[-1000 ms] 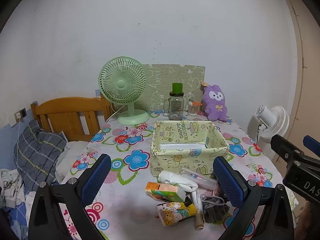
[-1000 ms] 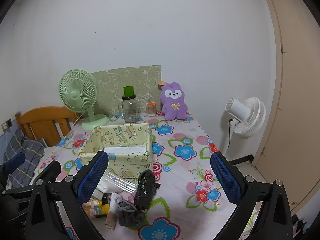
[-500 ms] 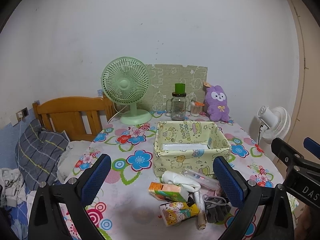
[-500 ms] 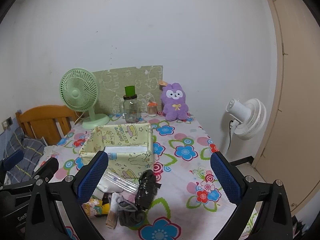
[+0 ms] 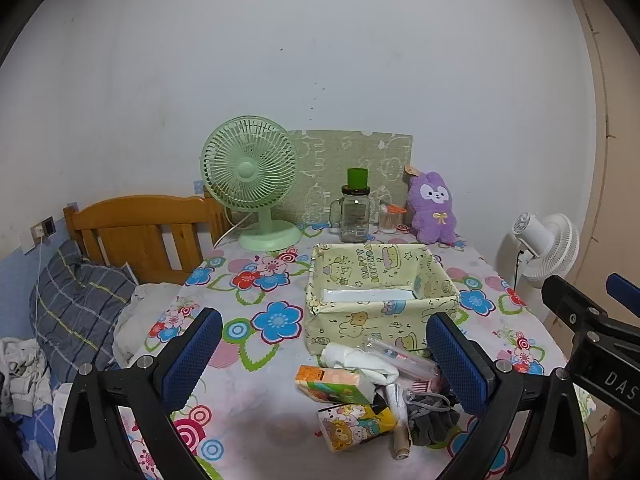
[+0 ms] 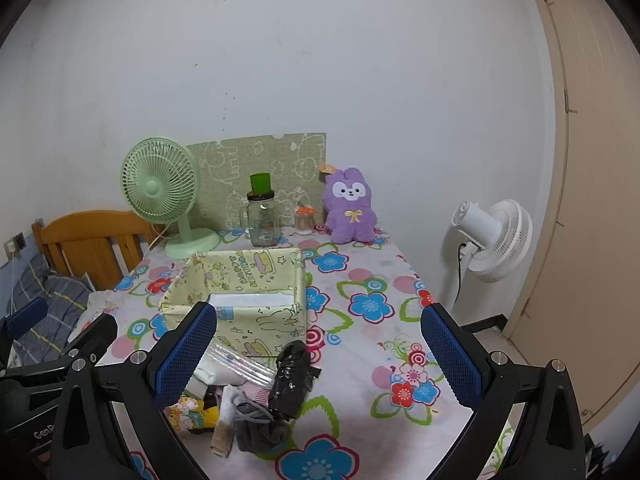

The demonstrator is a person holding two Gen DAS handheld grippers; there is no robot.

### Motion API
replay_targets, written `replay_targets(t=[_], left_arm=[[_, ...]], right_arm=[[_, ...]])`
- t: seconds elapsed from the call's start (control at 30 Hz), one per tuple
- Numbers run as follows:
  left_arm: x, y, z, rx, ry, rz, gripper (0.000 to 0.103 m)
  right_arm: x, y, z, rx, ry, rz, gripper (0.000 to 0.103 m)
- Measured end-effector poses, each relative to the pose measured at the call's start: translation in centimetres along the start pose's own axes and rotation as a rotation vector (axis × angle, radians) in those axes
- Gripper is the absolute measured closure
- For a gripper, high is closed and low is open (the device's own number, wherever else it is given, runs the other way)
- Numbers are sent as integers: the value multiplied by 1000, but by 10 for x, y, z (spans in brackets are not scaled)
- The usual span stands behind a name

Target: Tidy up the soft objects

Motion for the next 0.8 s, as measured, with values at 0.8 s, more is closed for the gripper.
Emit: replay_targets(t=[0.8], left_arm=[[-2,-1,1,6,16,10,2]], right_arm=[[-1,-1,0,13,17,22,0]])
Point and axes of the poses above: each gripper's, at about its wrist camera, not at the fingertips, and z roughly the way its jaws point, x to its left, y to its top, the point moved 9 cm from there along z, roughly the way its jaws point, and after that the axes turned 11 degrees about -y, right-handed, at the moved point
